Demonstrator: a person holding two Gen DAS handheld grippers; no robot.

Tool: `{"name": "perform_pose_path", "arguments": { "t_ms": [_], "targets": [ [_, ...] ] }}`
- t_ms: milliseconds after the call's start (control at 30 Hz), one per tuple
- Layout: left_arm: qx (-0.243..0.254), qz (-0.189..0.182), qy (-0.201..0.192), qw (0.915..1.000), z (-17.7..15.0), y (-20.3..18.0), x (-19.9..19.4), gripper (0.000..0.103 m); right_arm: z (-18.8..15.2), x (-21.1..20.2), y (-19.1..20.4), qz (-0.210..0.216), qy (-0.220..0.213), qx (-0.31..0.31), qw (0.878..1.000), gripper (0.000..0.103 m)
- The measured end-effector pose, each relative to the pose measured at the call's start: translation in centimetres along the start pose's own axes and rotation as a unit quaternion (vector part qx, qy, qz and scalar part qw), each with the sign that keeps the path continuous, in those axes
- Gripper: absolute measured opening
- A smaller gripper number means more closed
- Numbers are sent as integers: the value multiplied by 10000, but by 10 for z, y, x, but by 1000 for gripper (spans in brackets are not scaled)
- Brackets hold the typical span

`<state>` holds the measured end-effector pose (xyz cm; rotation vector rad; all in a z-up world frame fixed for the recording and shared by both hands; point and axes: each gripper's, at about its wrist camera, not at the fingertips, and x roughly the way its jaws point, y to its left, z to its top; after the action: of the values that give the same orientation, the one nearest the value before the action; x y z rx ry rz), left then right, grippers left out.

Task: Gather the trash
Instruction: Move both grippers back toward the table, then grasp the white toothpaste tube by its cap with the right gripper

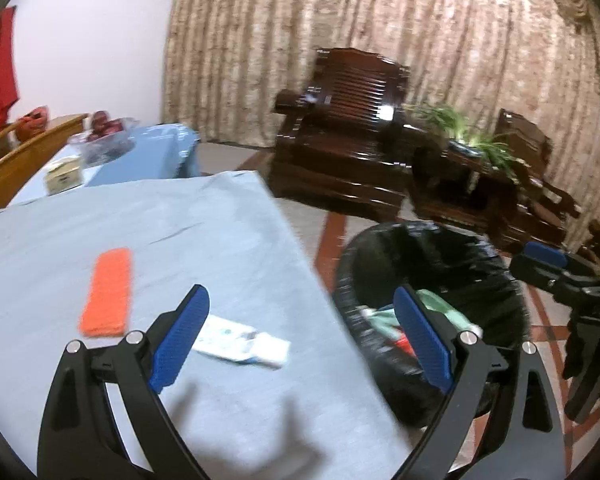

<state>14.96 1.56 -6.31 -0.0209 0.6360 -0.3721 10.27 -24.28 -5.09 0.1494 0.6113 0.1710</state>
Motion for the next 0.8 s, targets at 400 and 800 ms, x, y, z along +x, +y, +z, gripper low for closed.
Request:
{"name": "perform_pose_path", "arguments": {
  "t_ms": [400, 800],
  "targets": [
    [-284, 824, 74, 9962, -24, 76, -30, 91, -4, 48, 82, 758, 225, -635, 9948, 97],
    [-516, 1259, 211, 9905, -41, 114, -25, 91, -24, 104, 128, 1154, 654, -1142, 9846, 96]
  ]
}}
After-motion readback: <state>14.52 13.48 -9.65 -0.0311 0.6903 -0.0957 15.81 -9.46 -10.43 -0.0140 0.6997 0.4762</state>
